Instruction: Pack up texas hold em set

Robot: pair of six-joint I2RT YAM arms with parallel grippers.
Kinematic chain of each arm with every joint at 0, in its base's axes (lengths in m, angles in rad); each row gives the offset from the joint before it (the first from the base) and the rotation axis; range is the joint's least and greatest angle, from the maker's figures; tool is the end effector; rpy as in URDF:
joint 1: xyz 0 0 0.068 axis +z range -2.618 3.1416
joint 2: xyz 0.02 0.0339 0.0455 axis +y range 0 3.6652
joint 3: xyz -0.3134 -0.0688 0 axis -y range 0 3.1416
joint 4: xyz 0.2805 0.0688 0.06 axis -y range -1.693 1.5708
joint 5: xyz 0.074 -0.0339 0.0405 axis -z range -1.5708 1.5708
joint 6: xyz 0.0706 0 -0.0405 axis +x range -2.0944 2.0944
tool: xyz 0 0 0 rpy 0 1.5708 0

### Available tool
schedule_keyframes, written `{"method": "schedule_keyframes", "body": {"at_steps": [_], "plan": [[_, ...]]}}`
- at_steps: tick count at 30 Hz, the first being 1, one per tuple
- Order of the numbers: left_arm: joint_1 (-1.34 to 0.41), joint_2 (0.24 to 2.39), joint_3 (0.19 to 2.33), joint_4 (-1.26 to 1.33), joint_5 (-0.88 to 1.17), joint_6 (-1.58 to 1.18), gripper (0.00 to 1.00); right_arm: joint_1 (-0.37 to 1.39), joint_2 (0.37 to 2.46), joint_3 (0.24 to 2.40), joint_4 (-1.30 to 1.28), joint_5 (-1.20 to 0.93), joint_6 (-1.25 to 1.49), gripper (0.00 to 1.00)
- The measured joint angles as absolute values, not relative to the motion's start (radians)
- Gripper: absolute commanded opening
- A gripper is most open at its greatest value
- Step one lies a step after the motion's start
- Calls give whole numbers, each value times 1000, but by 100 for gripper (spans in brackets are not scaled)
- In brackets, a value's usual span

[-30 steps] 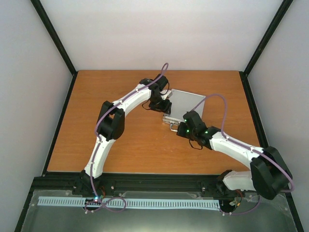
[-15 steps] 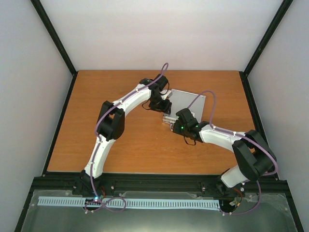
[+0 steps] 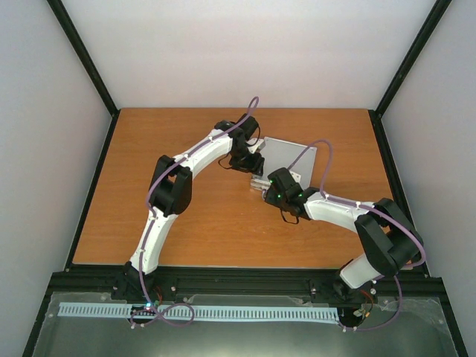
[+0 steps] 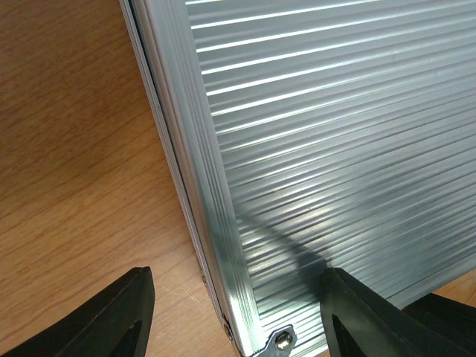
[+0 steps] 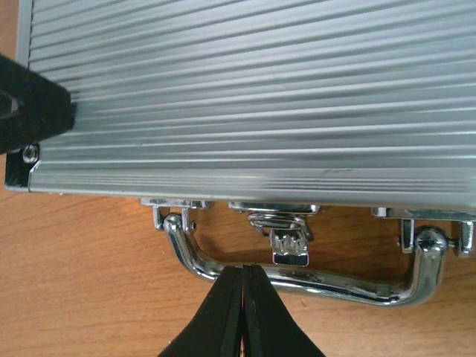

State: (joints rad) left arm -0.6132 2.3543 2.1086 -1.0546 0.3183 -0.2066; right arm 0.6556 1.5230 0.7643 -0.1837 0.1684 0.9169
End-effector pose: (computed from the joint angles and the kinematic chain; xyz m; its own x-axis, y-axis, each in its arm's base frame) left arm 0.4498 -0.3435 0.1896 -0.8975 0.3933 -0.1997 0.4402 0.8269 -0.3500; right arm 0.2722 0.1944 0.1609 -0.8051 0.3680 -0.4652 0.1909 0.9033 0.3841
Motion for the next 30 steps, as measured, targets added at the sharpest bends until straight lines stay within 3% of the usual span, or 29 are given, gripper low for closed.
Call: {"method": "schedule_keyframes", "body": {"at_steps": [30], "plan": [[-594,2361,2104,-1048,350,-207,63,664,1640,750,-94,262,1126,3]]}}
